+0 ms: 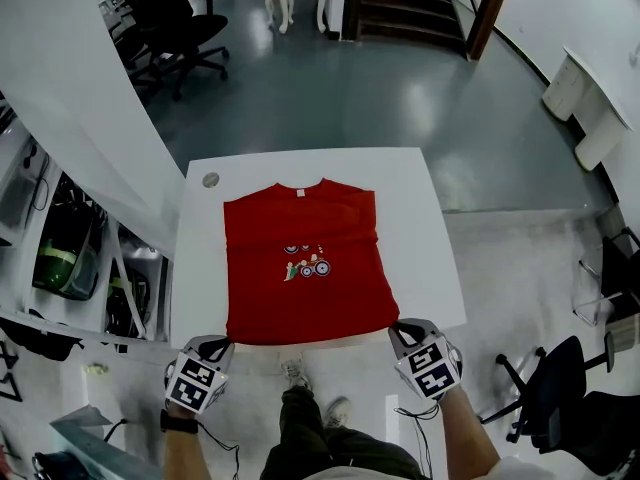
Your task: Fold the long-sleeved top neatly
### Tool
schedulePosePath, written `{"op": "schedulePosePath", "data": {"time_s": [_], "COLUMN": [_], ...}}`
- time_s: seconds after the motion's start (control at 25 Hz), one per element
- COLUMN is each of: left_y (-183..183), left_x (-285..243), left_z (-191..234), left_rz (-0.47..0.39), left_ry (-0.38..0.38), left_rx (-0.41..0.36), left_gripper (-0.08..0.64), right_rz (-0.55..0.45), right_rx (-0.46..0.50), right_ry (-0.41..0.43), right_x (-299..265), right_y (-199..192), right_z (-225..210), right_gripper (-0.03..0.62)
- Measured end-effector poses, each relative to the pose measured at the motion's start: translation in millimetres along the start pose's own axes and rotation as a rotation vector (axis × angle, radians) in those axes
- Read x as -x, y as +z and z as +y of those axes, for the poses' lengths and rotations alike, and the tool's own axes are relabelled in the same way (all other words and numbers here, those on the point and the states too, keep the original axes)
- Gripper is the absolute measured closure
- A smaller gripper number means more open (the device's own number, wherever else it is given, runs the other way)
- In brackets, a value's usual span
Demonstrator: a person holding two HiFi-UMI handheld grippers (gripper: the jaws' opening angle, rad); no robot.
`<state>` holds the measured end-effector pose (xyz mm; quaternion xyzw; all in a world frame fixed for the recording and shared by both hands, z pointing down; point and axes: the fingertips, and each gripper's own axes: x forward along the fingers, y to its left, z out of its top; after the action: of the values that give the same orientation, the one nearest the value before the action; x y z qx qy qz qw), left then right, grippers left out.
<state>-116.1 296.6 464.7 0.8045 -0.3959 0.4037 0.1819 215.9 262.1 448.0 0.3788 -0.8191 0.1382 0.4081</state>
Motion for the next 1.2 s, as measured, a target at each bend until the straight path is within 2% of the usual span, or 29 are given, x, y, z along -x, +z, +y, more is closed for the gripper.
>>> {"op": "schedulePosePath", "data": {"time_s": [0.64,1.2], "left_y": [79,152], "left_x": [-32,-78], "left_z": [102,185], "left_rz": [0.013,-0.001], "left_ry": [-0.056,-0.144], "left_rx": [-0.013,-0.004], "left_gripper": [0.540,0.540], "right_rz": [-0.006,0.045], "right_rx": [-0.041,-0.091], "right_ry": [-0.040,-0.101], "right_x": [-49,-93], "right_y": [108,177], "right_z": [-70,-129], "right_gripper": [0.558,0.558]}}
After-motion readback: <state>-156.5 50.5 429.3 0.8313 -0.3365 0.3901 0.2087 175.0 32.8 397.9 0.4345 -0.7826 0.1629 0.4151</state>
